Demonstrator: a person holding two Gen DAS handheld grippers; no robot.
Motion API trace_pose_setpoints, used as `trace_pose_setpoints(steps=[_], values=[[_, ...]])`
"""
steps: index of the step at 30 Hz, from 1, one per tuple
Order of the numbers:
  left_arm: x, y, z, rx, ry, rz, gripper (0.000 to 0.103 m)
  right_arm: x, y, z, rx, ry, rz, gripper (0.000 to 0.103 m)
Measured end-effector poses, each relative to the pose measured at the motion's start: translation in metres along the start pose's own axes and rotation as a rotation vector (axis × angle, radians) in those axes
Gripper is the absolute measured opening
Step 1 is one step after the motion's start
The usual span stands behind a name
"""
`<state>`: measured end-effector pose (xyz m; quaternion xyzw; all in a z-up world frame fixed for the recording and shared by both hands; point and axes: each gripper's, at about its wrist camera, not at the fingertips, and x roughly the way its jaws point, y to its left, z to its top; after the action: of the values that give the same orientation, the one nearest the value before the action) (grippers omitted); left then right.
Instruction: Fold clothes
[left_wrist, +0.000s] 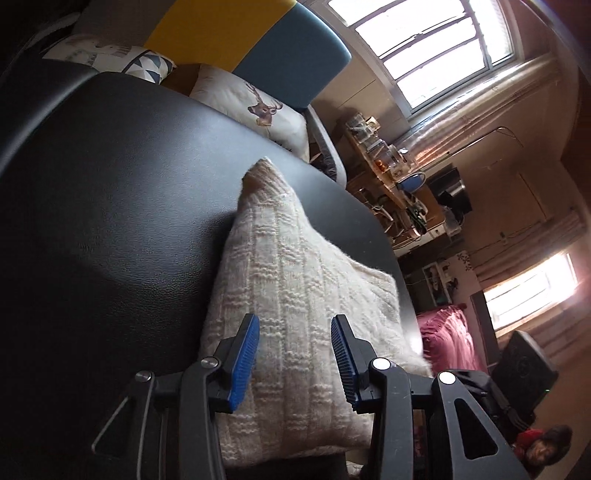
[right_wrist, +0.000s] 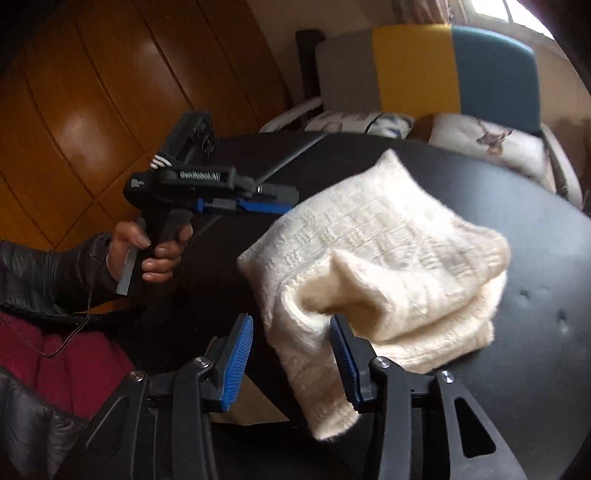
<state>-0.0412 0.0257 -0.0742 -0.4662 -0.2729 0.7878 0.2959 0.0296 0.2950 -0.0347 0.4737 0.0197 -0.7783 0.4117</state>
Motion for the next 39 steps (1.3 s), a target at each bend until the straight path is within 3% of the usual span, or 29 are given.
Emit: trace_pose_setpoints(steps=[2,5,8,9,13,15,19,21,24,29,31,32,33,34,37,39], values=[[0.001,-0.011,0.004,0.034,-0.006,-0.041,0.040,0.016,-0.003,0.003,0.035,0.044,0.076,0.044],[0.015,-0.026,0.001,0.133,0.041,-0.044,0.040,0.033,-0.007,-0.007,0.084,0.095,0.200,0.047],[0.034,-0.025,-0.007,0.211,0.113,-0.008,0.040,0.051,-0.026,-0.050,0.187,0.208,0.152,0.047],[0.036,-0.022,-0.011,0.243,0.126,-0.012,0.038,0.050,-0.032,-0.064,0.222,0.196,0.150,0.036],[0.035,-0.026,-0.024,0.411,0.128,0.039,0.033,0.028,-0.038,-0.093,0.329,0.054,0.161,0.036],[0.032,-0.030,-0.026,0.427,0.125,0.047,0.033,0.019,-0.034,-0.102,0.359,0.020,0.147,0.046],[0.028,-0.038,-0.030,0.428,0.129,-0.009,0.035,-0.020,-0.042,-0.104,0.461,-0.207,0.140,0.046],[0.028,-0.043,-0.033,0.430,0.135,-0.041,0.035,-0.033,-0.059,-0.099,0.568,-0.338,0.147,0.047],[0.036,-0.054,-0.050,0.451,0.176,-0.076,0.035,-0.033,-0.088,-0.086,0.720,-0.459,0.180,0.048],[0.053,-0.075,-0.074,0.523,0.219,-0.121,0.035,0.003,-0.120,-0.066,0.892,-0.446,0.177,0.048],[0.060,-0.083,-0.082,0.551,0.233,-0.142,0.035,0.009,-0.129,-0.061,0.899,-0.438,0.169,0.046],[0.064,-0.085,-0.085,0.568,0.247,-0.157,0.035,0.010,-0.130,-0.058,0.881,-0.419,0.138,0.041],[0.071,-0.089,-0.090,0.590,0.281,-0.169,0.037,0.011,-0.126,-0.051,0.845,-0.369,0.067,0.025],[0.078,-0.092,-0.095,0.613,0.315,-0.180,0.038,0.009,-0.119,-0.042,0.796,-0.334,0.004,0.018],[0.087,-0.102,-0.120,0.773,0.374,-0.162,0.046,-0.018,-0.093,-0.022,0.611,-0.321,-0.194,0.015],[0.088,-0.105,-0.132,0.835,0.398,-0.167,0.050,-0.014,-0.099,-0.026,0.576,-0.222,-0.319,0.015]])
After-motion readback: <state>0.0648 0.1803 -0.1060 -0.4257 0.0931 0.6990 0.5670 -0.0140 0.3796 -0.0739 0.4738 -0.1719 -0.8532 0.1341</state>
